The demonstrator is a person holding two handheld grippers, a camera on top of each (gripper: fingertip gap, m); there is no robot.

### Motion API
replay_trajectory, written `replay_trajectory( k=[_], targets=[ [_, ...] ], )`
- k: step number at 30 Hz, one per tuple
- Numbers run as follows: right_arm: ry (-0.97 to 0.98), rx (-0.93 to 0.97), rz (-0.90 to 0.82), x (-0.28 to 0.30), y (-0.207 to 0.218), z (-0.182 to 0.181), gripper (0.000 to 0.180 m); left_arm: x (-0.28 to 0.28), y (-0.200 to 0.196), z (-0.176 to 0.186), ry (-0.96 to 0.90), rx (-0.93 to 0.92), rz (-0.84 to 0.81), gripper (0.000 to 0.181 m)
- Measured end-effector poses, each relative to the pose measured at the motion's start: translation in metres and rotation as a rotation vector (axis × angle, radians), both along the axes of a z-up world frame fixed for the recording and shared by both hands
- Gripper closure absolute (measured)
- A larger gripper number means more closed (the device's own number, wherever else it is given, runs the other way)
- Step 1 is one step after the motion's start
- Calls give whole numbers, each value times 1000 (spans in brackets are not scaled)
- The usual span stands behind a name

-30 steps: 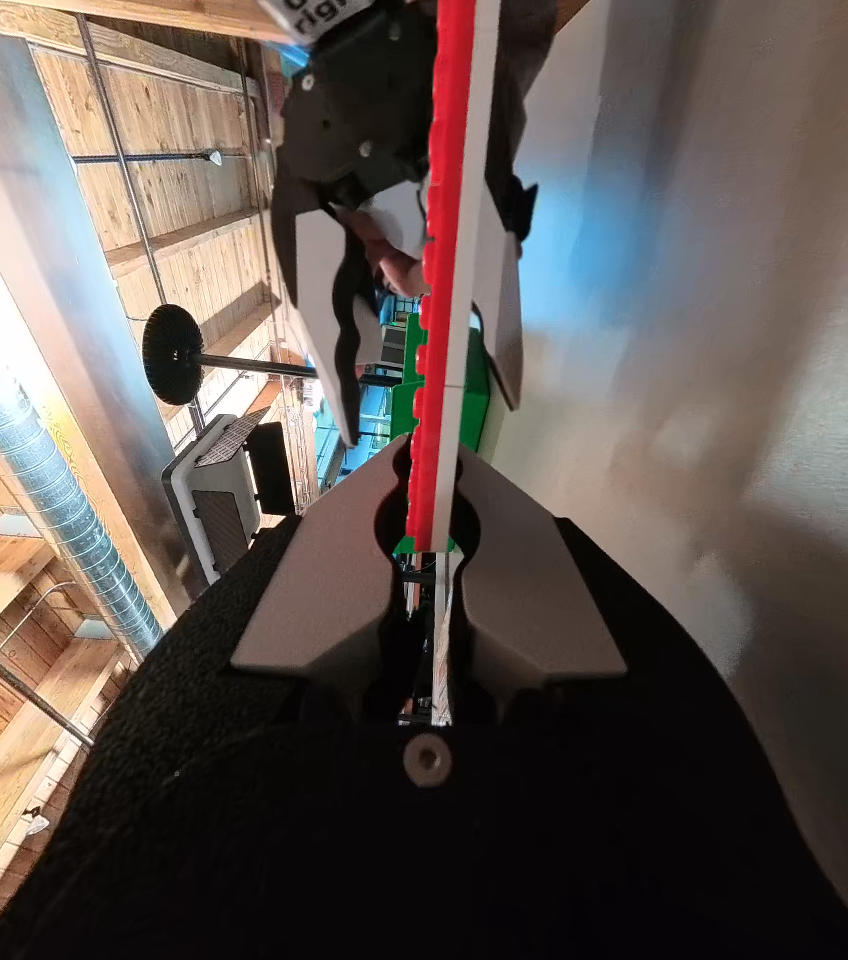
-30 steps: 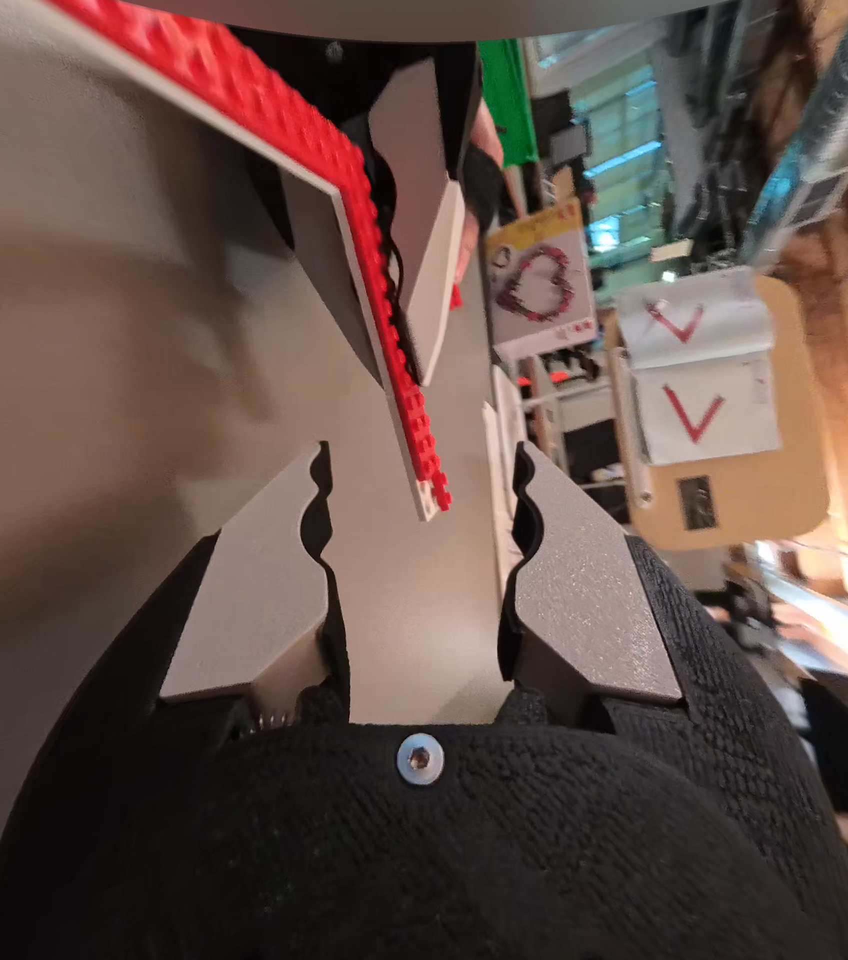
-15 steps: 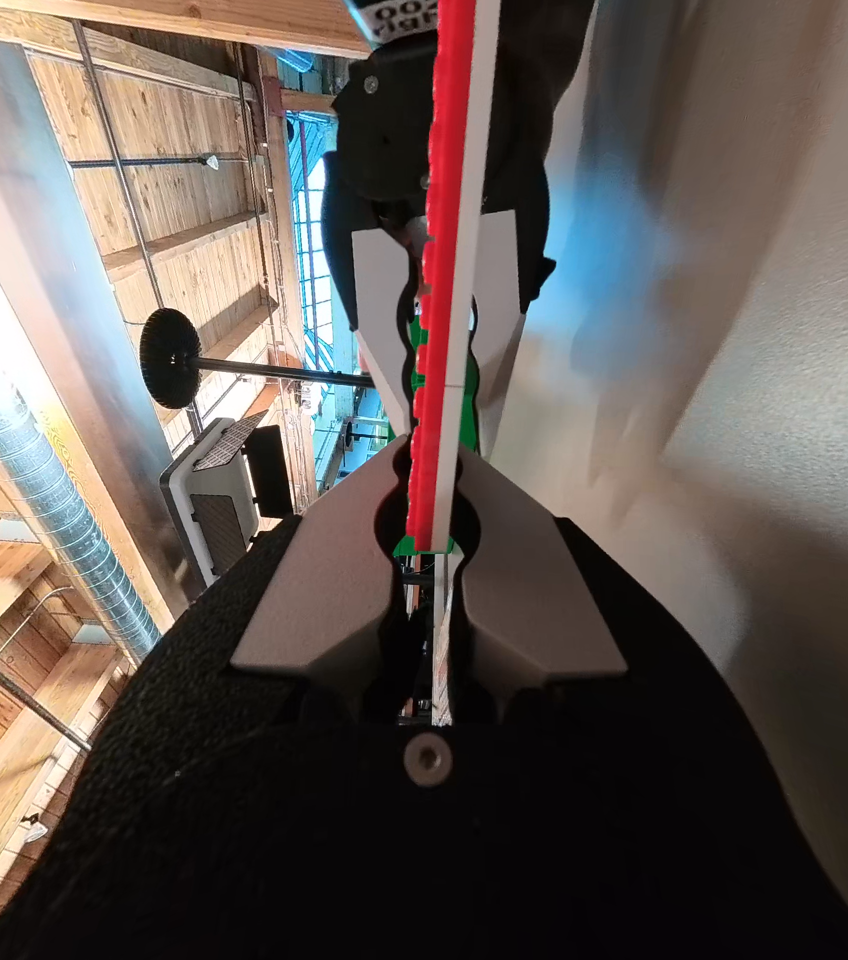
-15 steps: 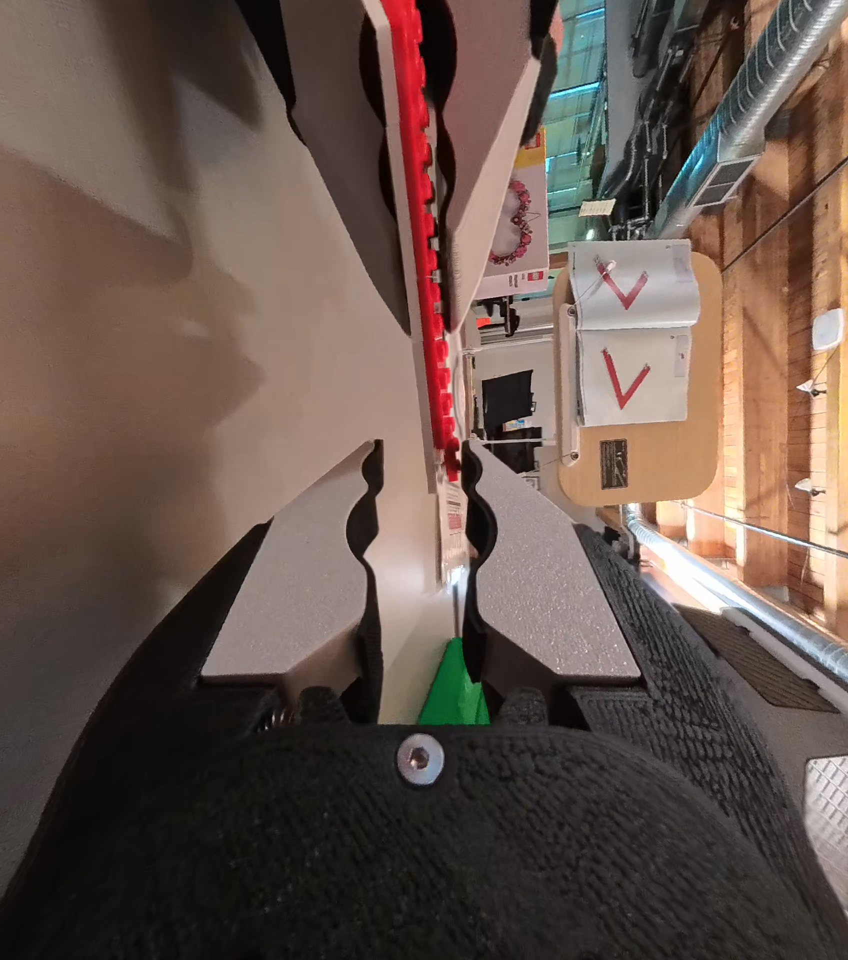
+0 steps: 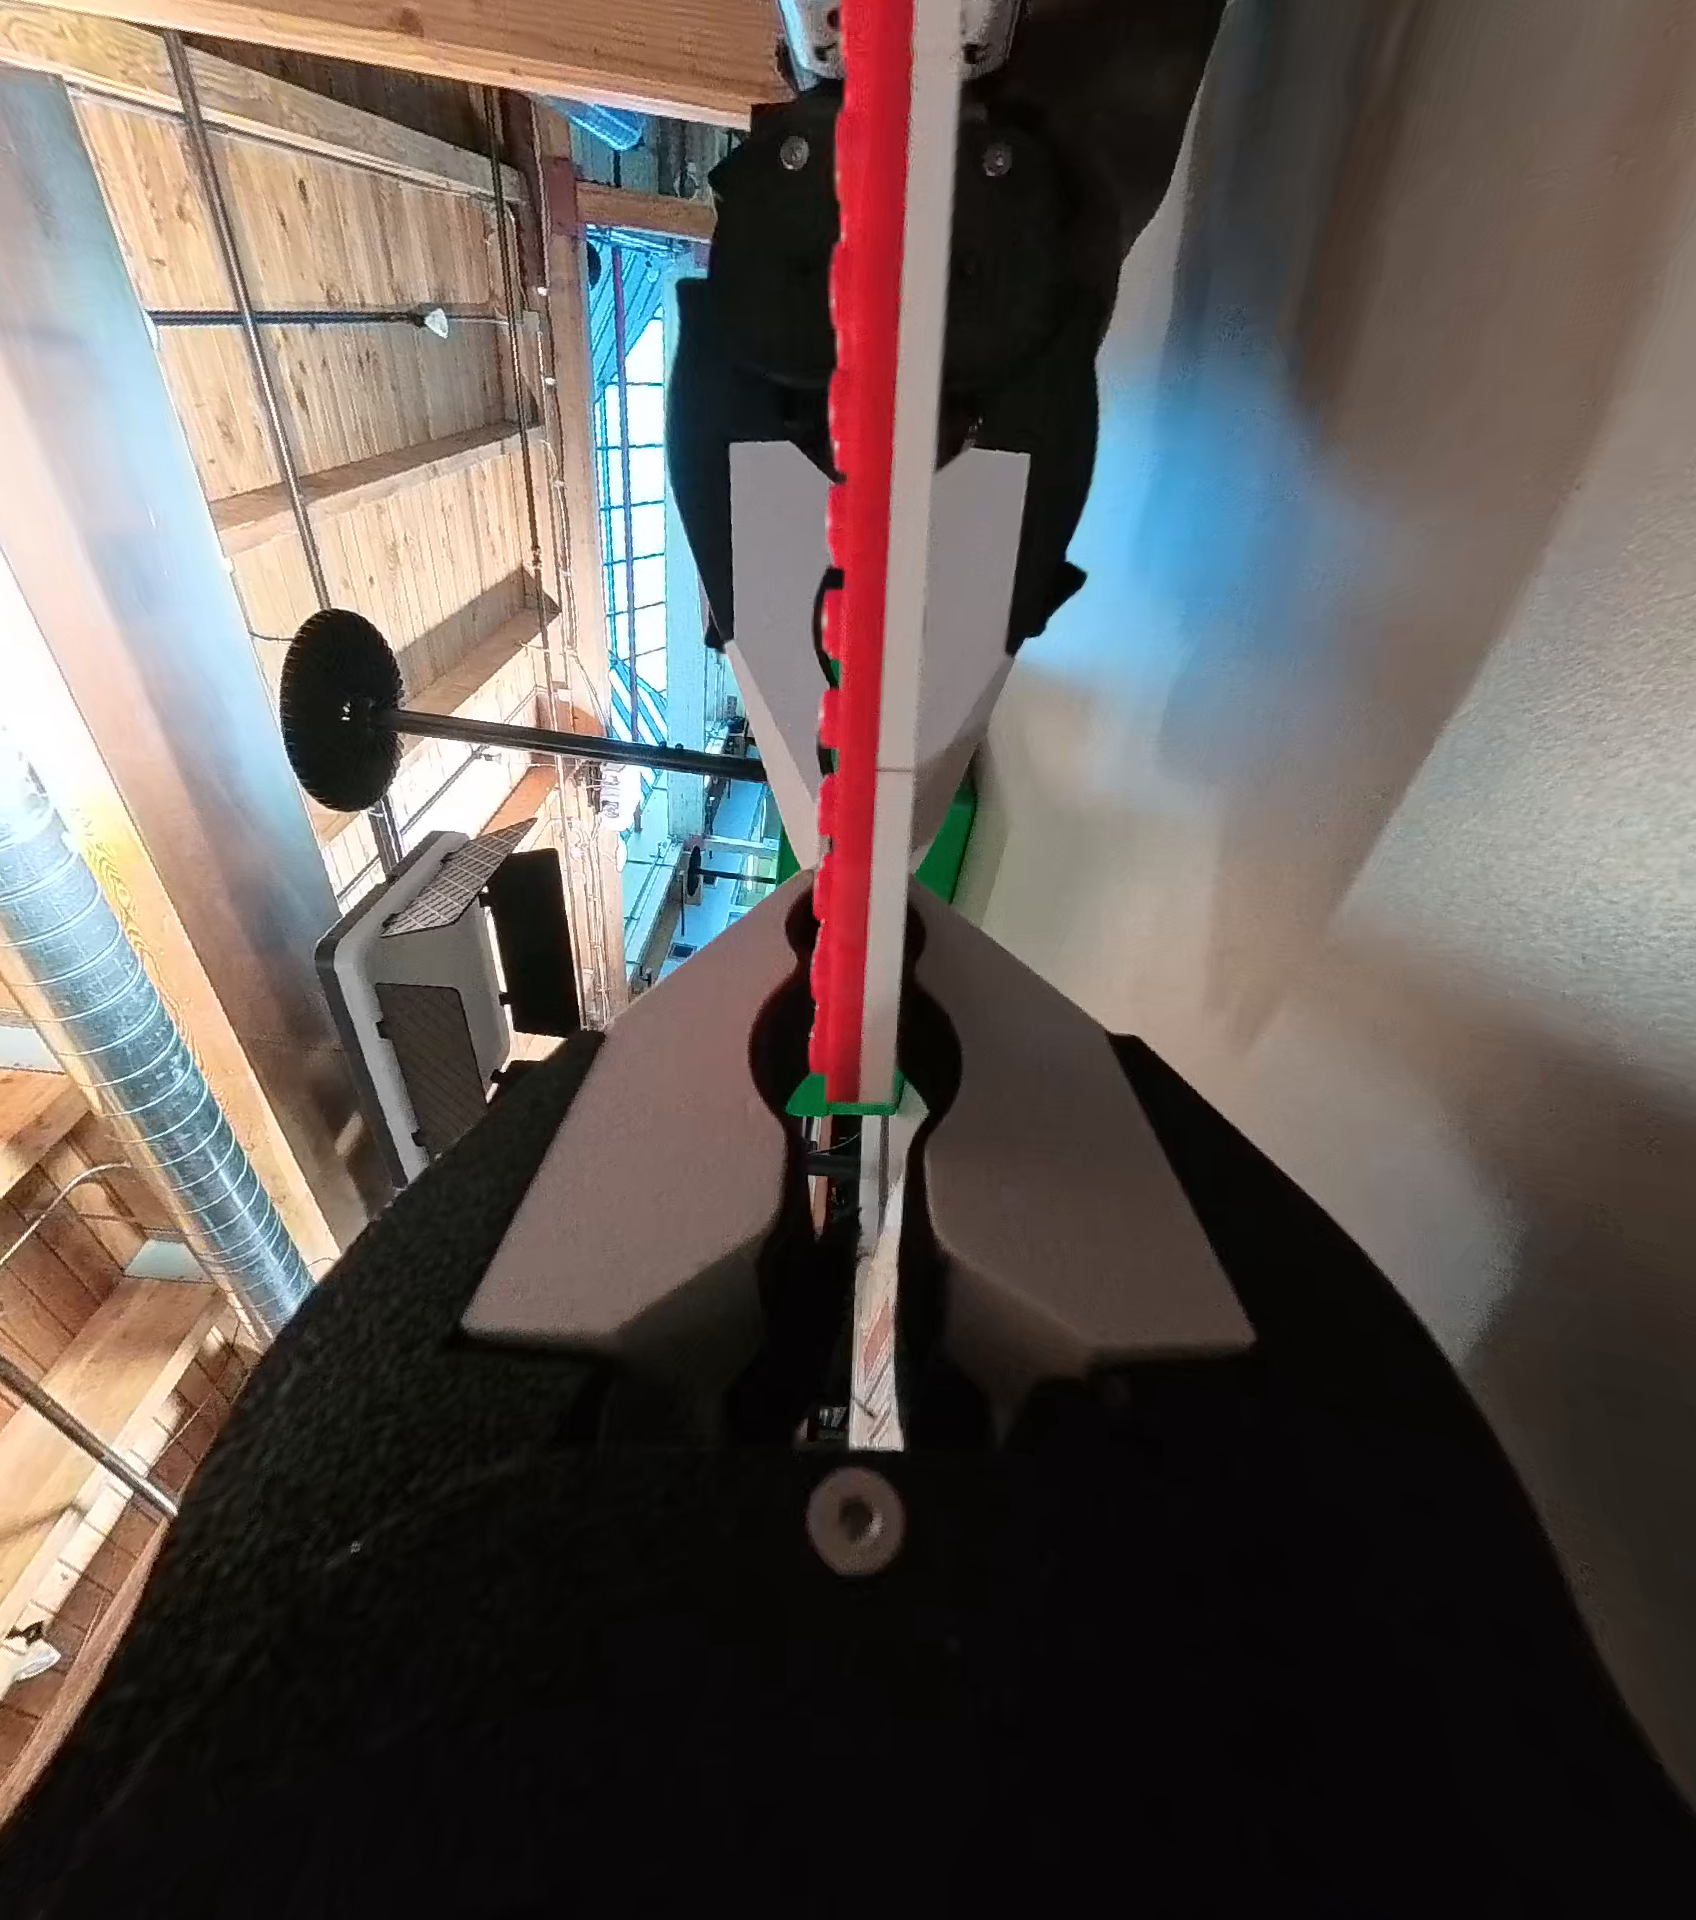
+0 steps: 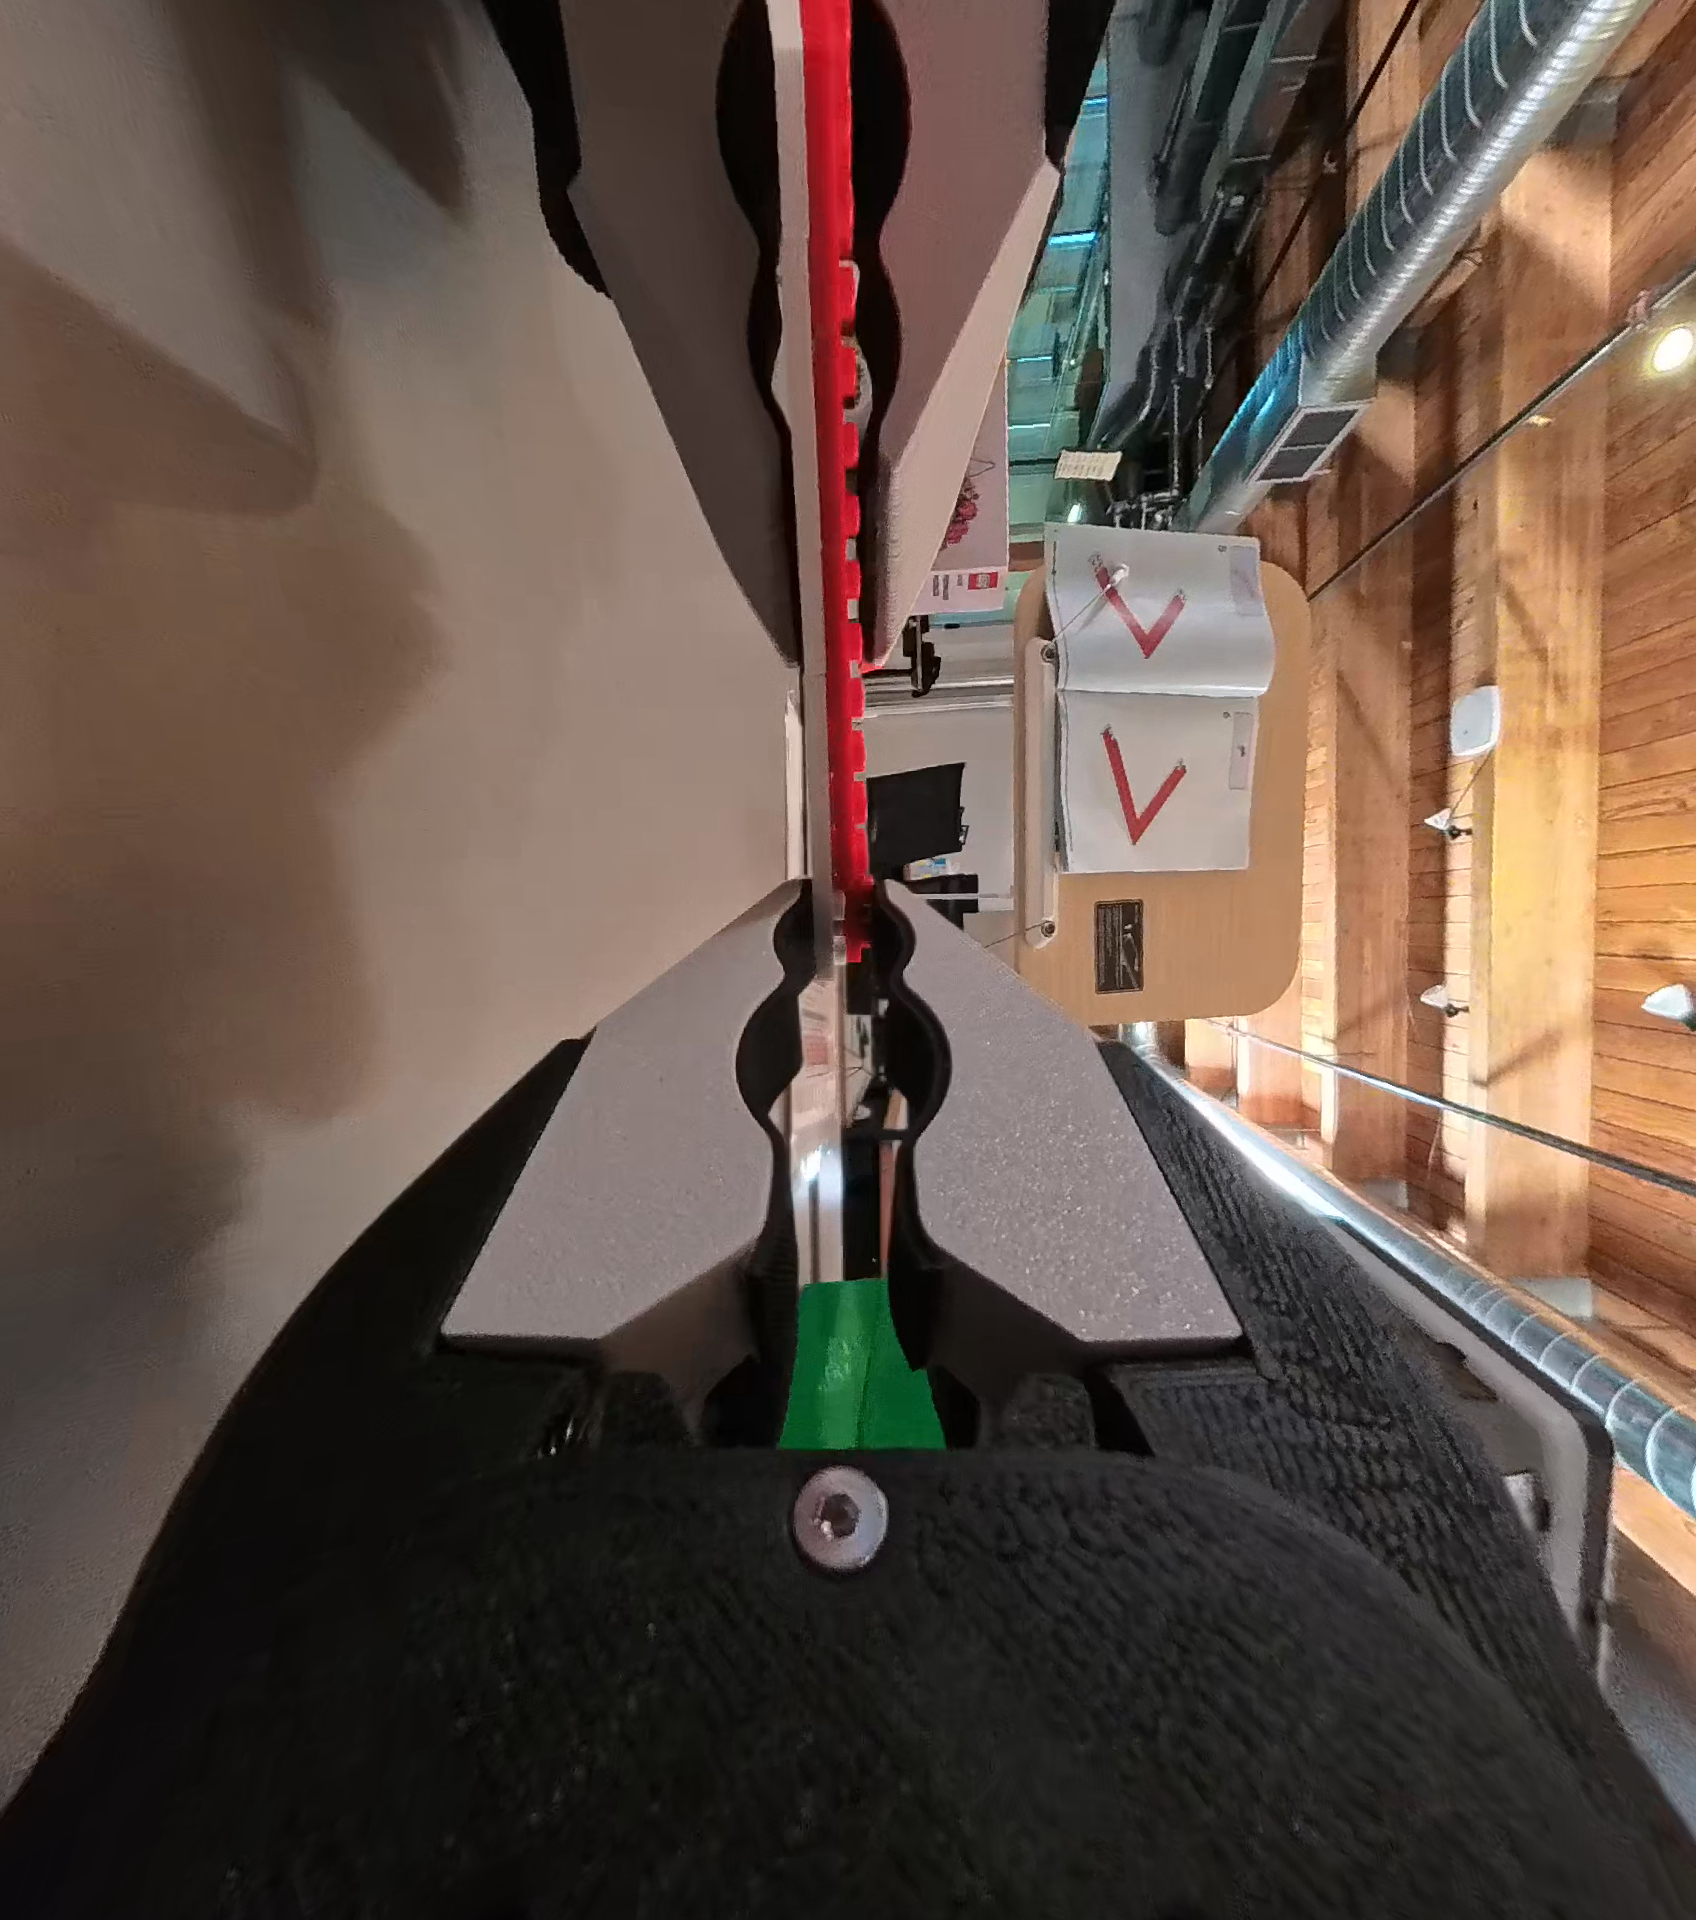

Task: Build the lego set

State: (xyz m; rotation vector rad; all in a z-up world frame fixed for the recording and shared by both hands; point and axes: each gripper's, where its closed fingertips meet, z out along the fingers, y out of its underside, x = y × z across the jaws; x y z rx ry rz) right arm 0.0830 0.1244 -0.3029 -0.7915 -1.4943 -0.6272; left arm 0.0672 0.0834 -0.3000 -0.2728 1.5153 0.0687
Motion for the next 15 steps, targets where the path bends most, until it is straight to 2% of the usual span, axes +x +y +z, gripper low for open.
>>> replay_trajectory(
  k=[10,15],
  targets=[
    [-128,25,-10,1,1,-7,175,0,1,-6,29,8,5,174],
    [-90,20,15,0,3,-5,174,-1,4,-4,21,-2,15,172]
  ],
)
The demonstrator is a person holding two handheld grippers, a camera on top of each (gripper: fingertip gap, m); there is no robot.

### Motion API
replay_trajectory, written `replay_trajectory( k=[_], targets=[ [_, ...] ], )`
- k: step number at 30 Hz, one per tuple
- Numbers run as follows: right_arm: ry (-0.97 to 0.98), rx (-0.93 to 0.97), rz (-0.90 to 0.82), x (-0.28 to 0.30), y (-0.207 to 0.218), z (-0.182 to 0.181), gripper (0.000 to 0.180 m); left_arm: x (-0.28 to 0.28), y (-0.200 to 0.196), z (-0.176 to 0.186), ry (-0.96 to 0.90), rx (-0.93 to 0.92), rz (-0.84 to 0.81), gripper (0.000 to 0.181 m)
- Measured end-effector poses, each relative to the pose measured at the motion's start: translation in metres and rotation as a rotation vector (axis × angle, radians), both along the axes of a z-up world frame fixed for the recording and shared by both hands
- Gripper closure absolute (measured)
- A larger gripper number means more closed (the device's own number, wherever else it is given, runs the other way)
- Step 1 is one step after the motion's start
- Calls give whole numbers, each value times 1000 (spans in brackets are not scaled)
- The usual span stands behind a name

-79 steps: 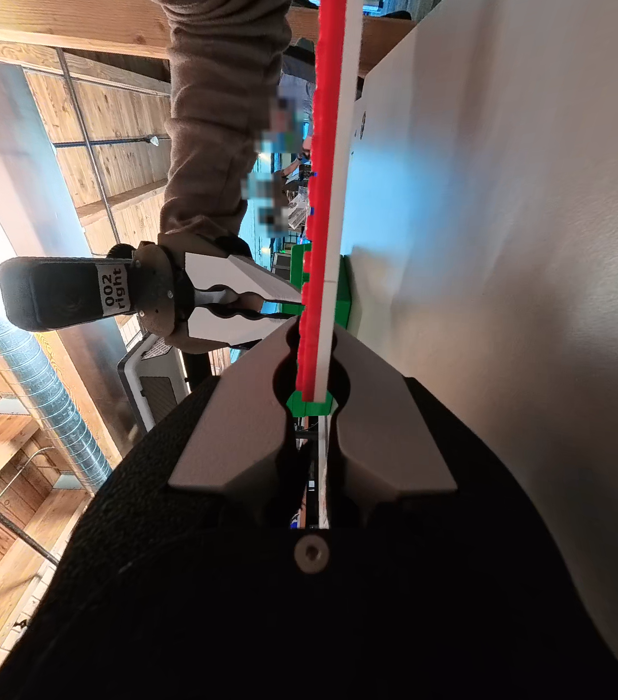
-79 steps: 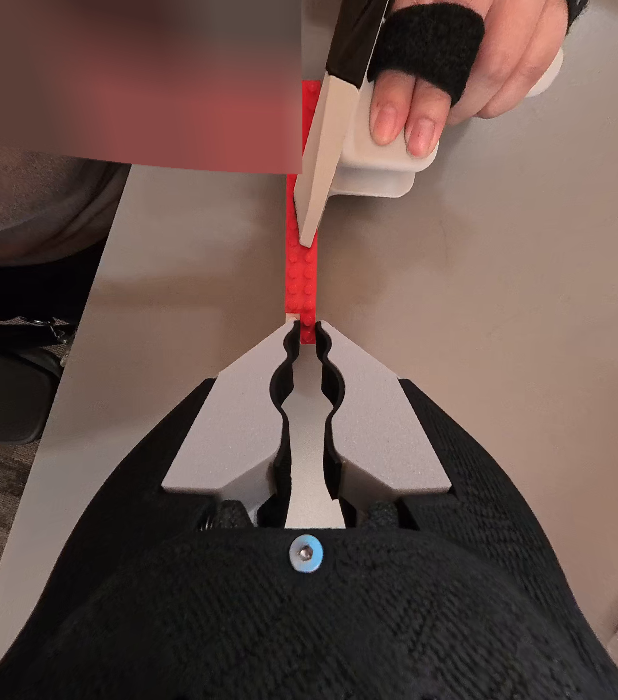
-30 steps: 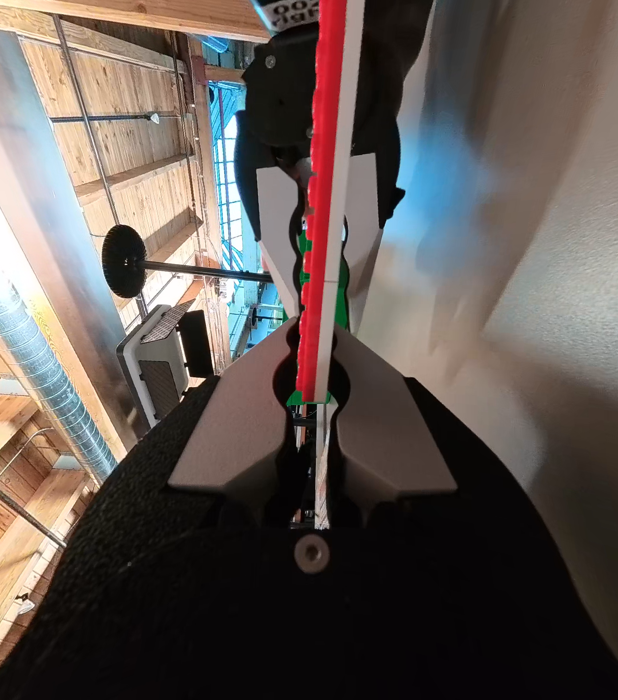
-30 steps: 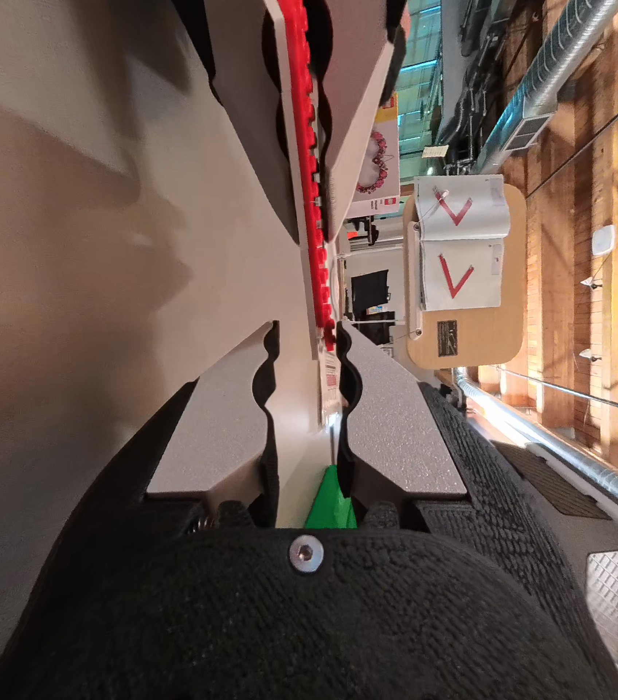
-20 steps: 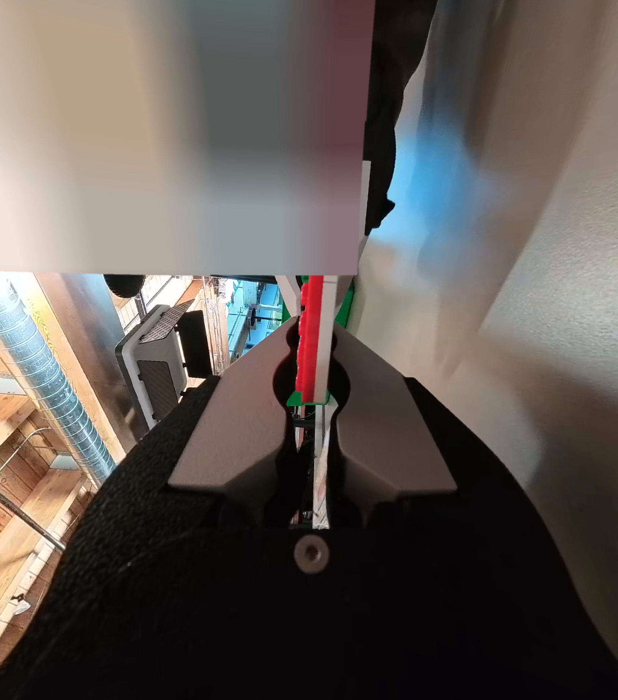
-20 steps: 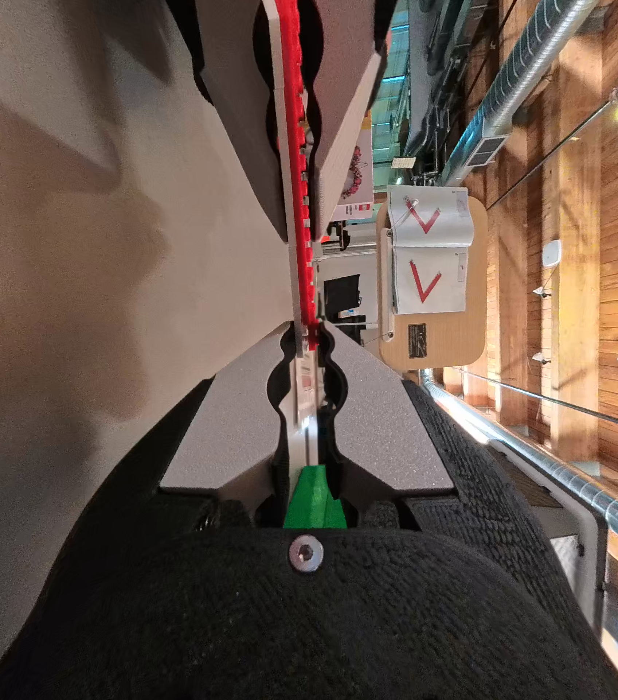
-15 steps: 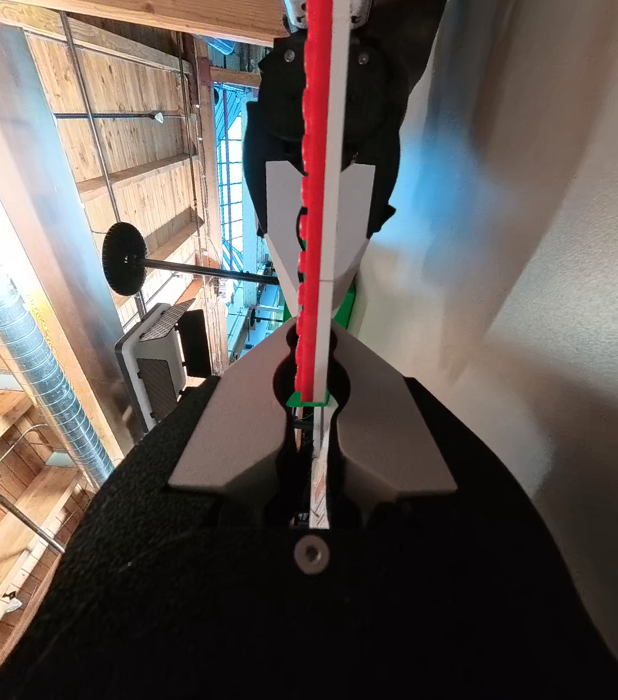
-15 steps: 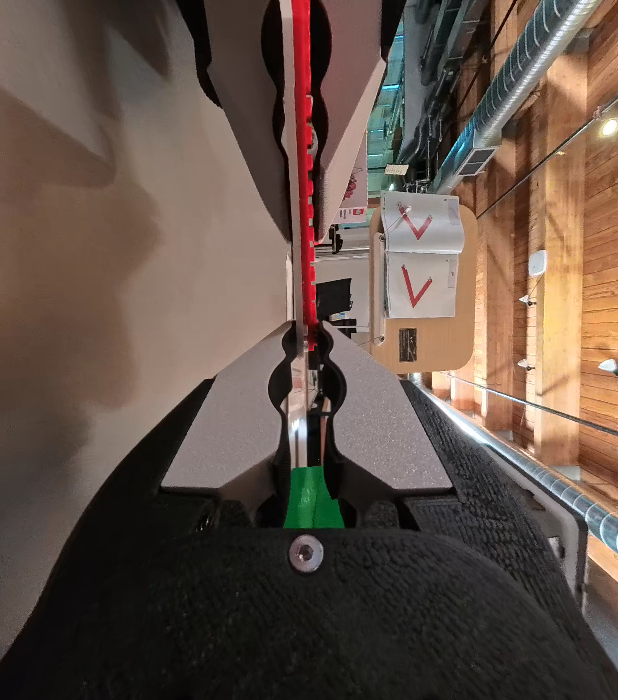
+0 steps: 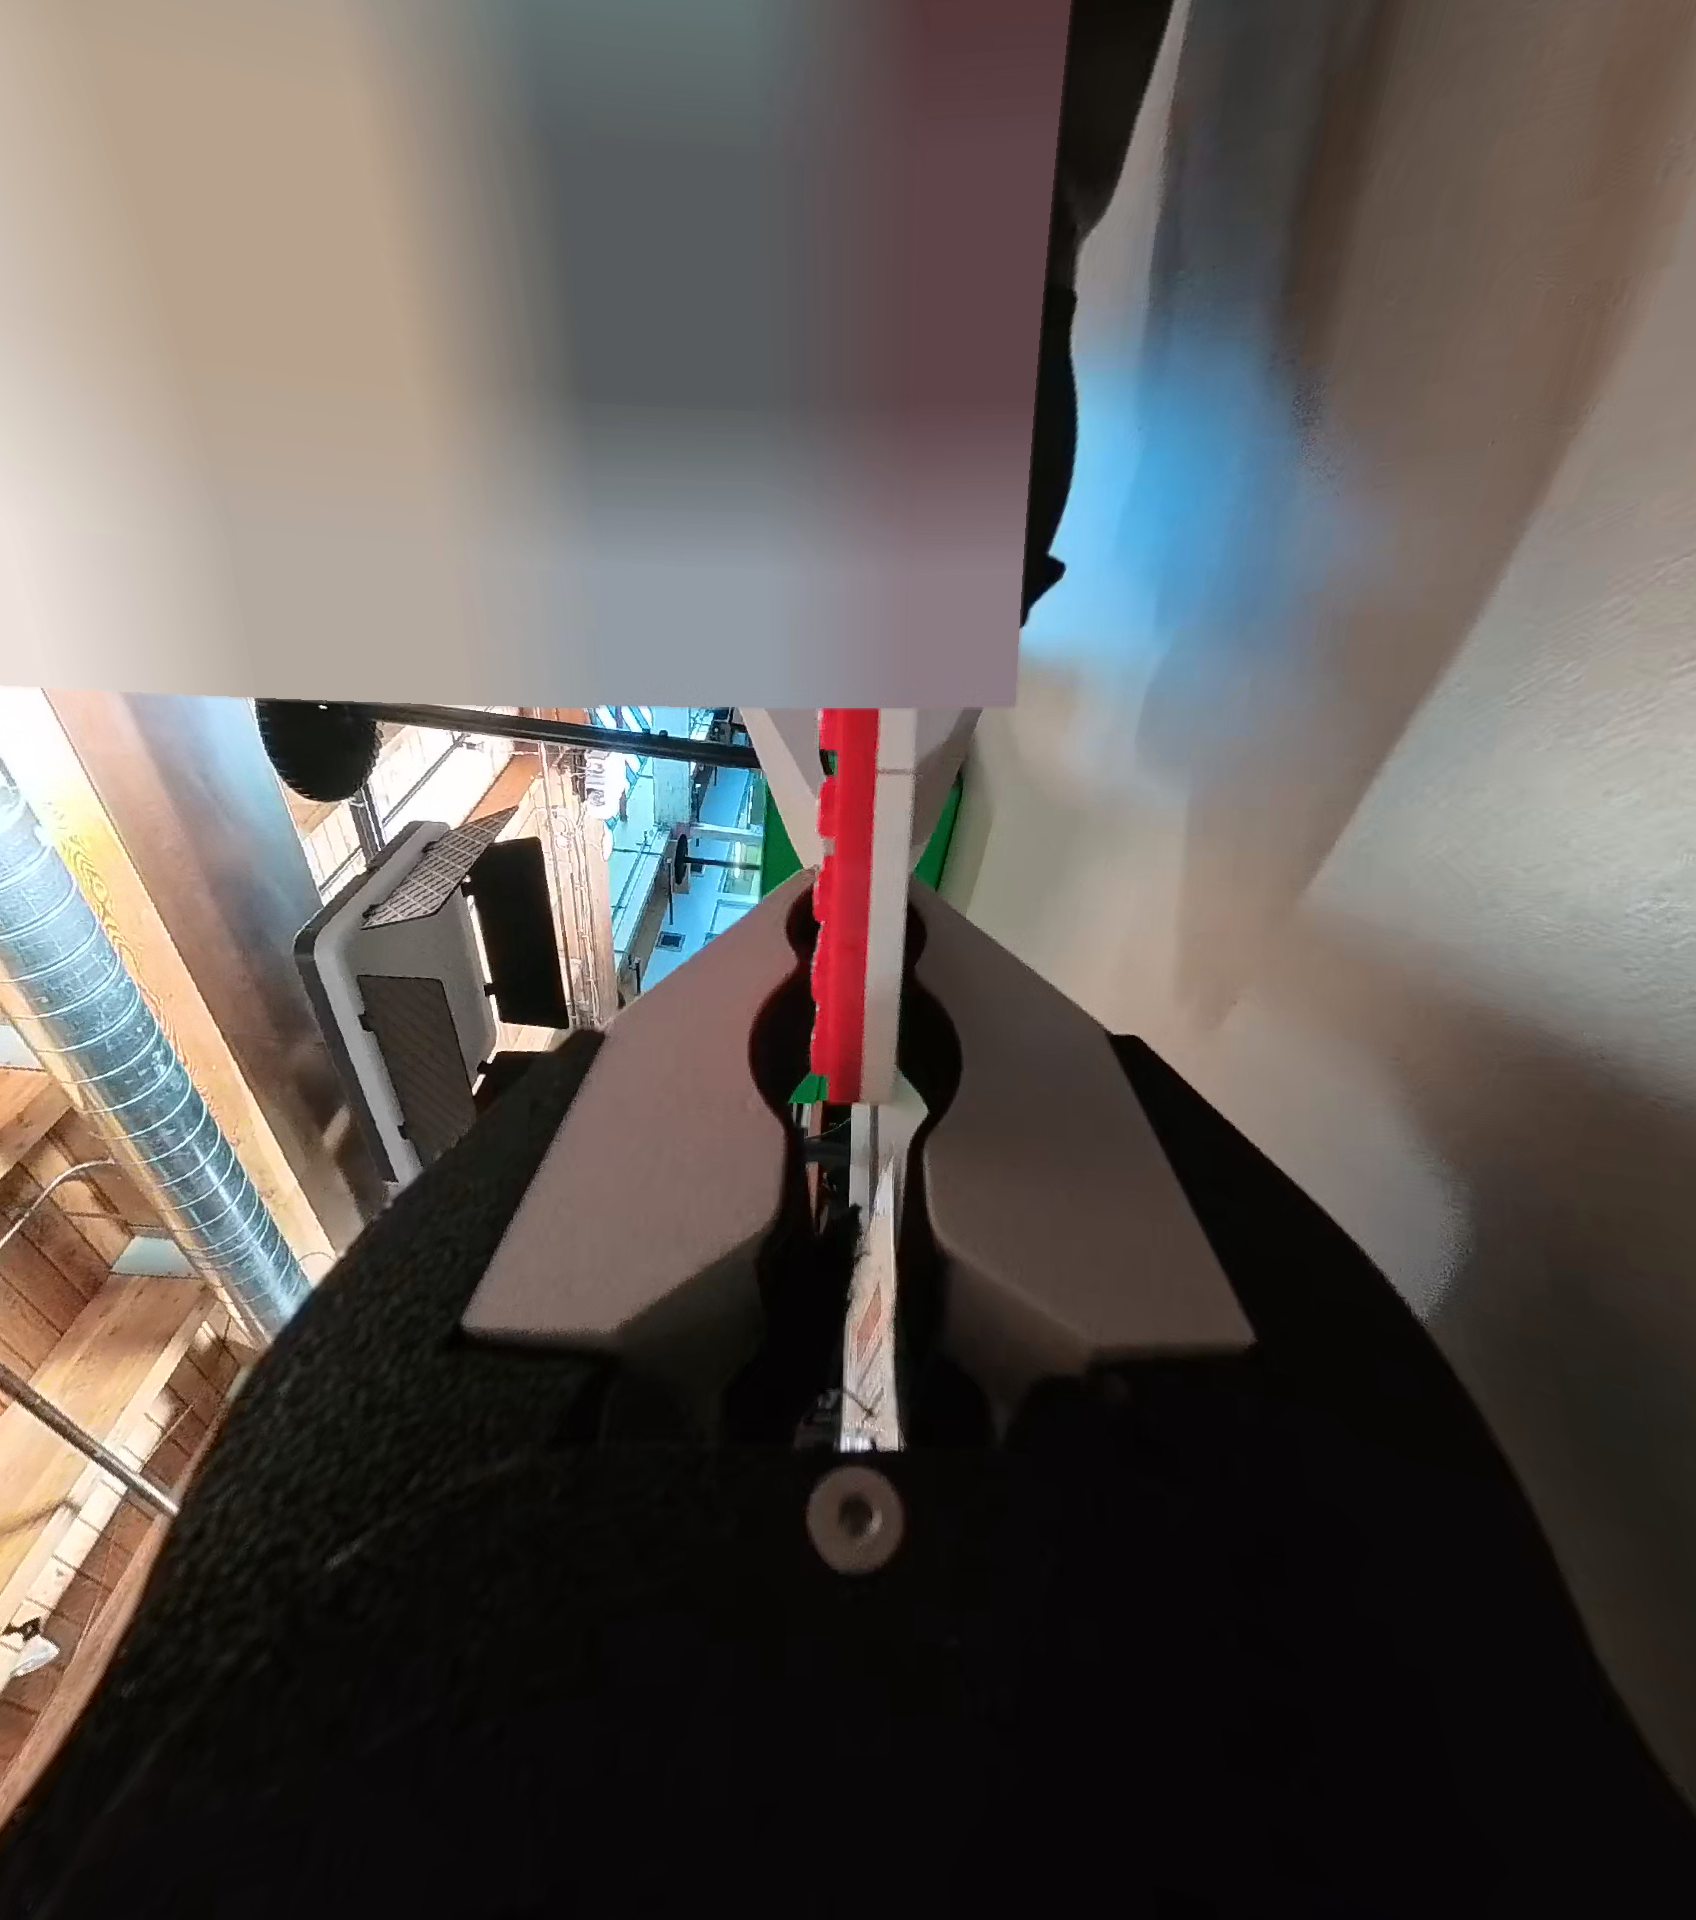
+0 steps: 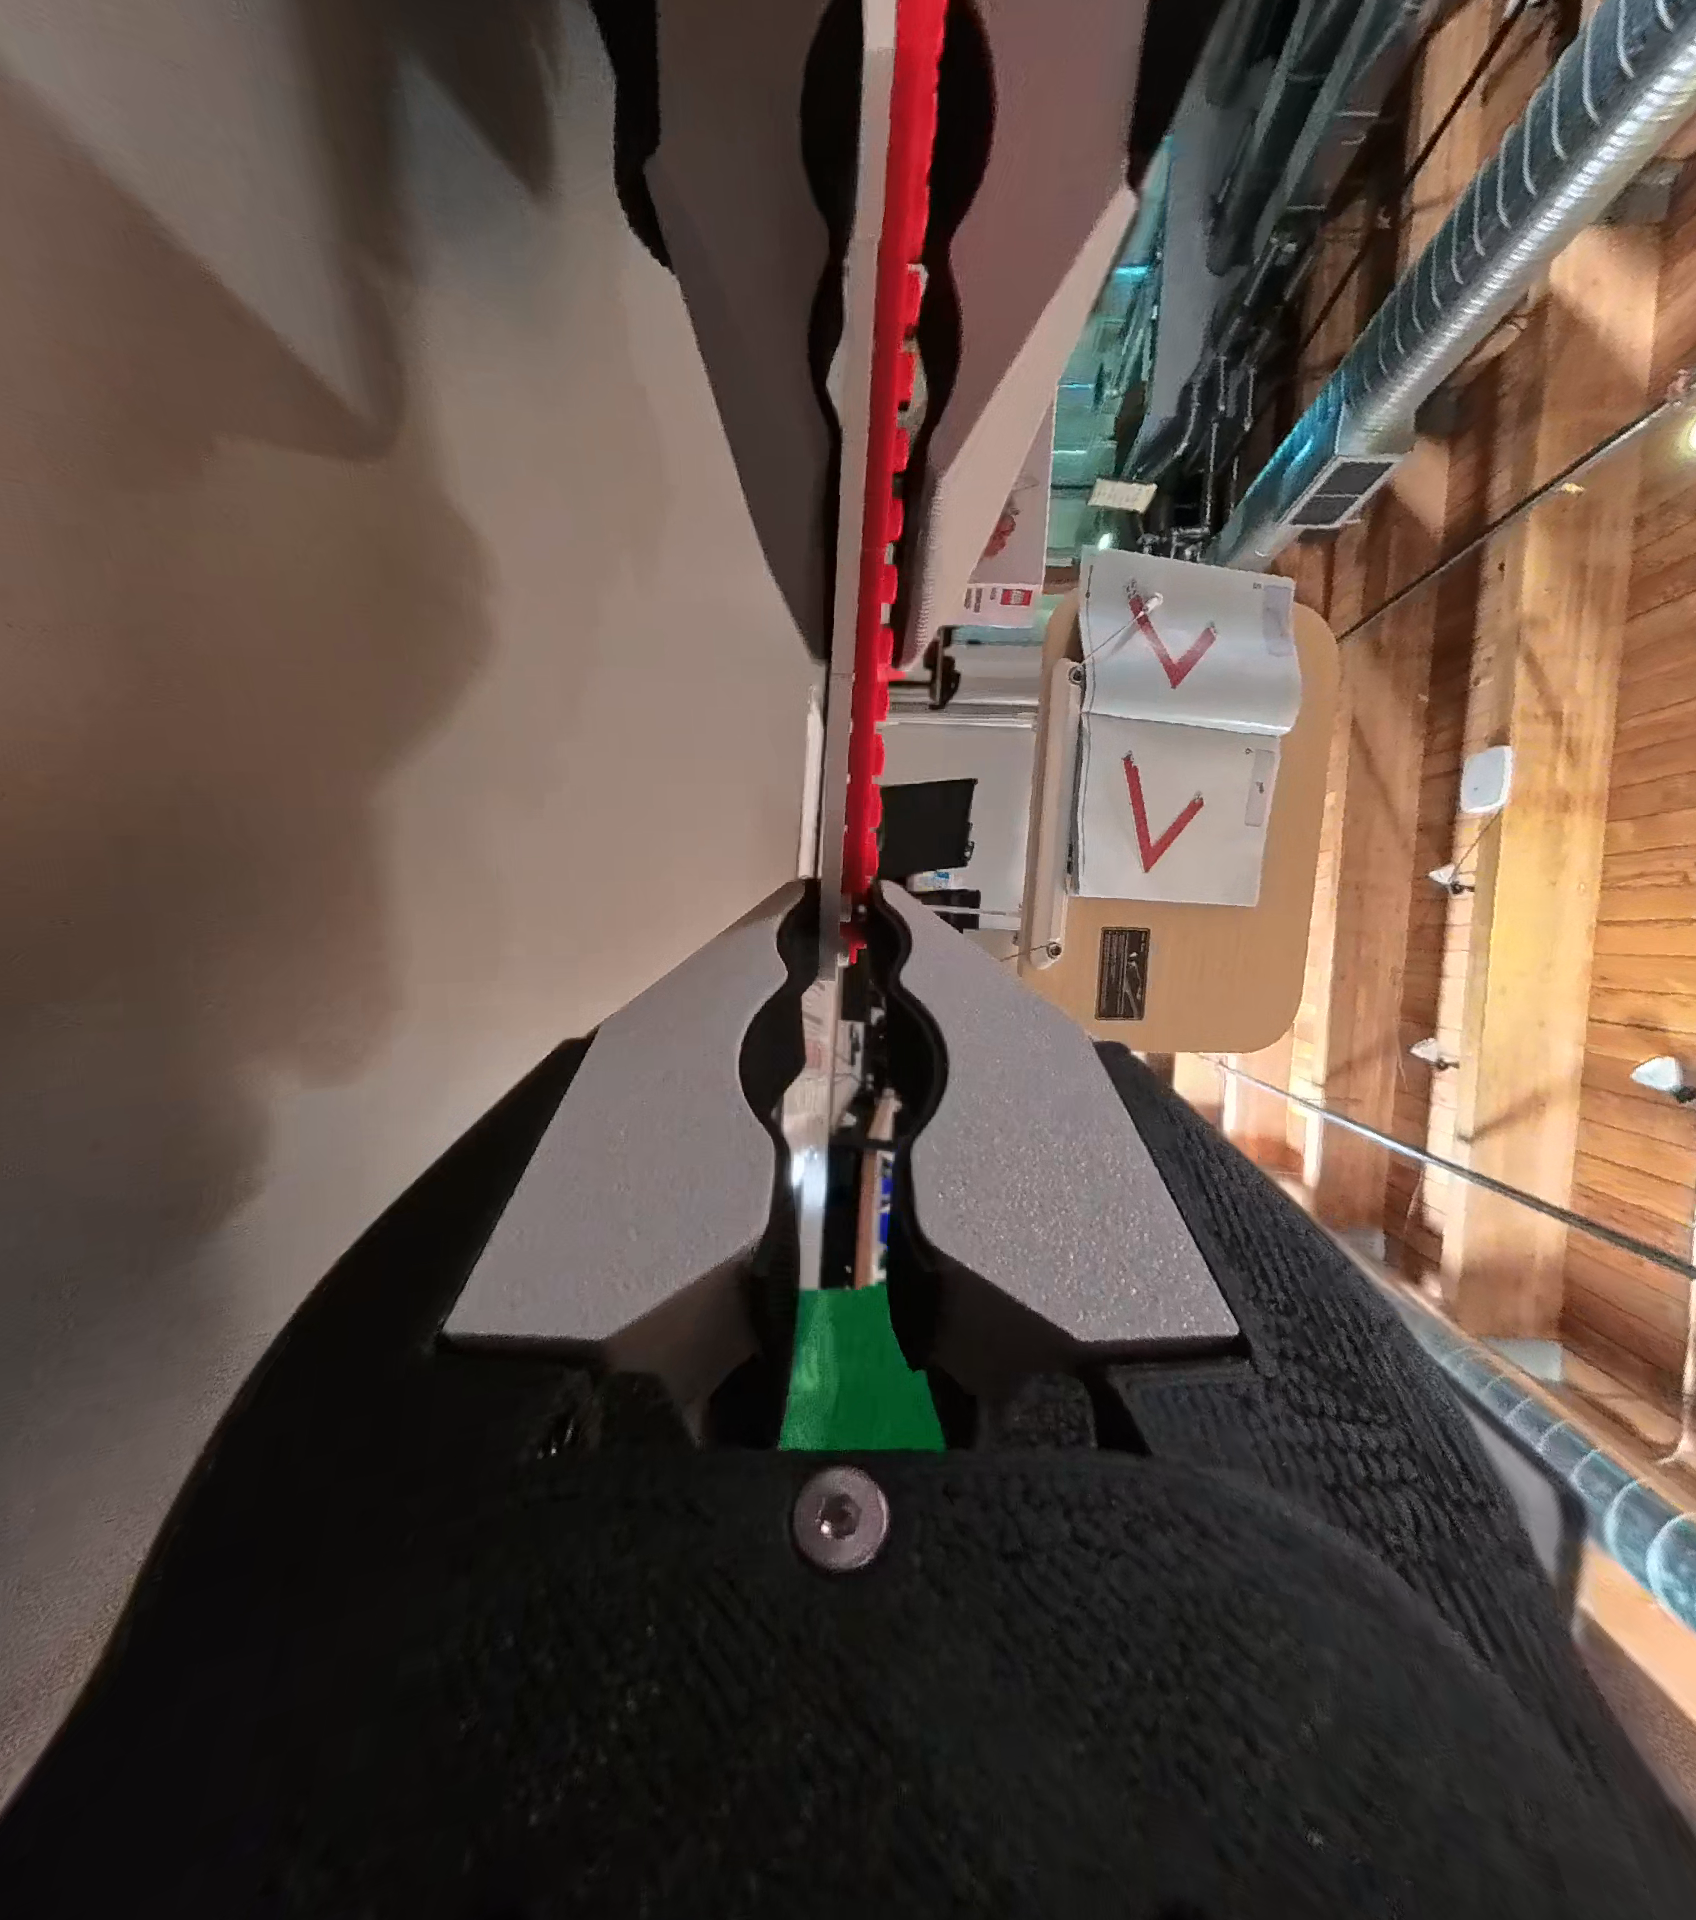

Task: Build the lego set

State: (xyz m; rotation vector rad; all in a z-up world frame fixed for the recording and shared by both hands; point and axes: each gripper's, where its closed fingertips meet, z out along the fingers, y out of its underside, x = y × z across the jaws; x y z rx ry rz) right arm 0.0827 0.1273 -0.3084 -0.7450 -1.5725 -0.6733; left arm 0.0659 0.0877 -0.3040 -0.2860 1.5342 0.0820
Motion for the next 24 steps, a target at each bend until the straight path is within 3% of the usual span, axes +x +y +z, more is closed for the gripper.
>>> replay_trajectory(
  k=[1,4,6,15,19,21,24],
  targets=[
    [21,-6,5,0,1,1,174,0,1,1,-4,-2,5,172],
    [63,-86,-16,3,7,-7,136,-3,10,3,-14,-17,36,173],
    [125,-118,-27,6,11,-5,133,-5,17,2,-12,-28,56,173],
    [76,52,75,-28,4,3,171,-9,31,1,-13,-82,100,173],
    [82,64,63,-31,13,4,173,-13,40,0,-20,-104,134,176],
    [93,69,49,-32,21,5,174,-15,50,0,-35,-169,174,168],
    [121,74,5,-28,39,11,174,-27,70,-3,-36,-251,280,134]
  ],
)
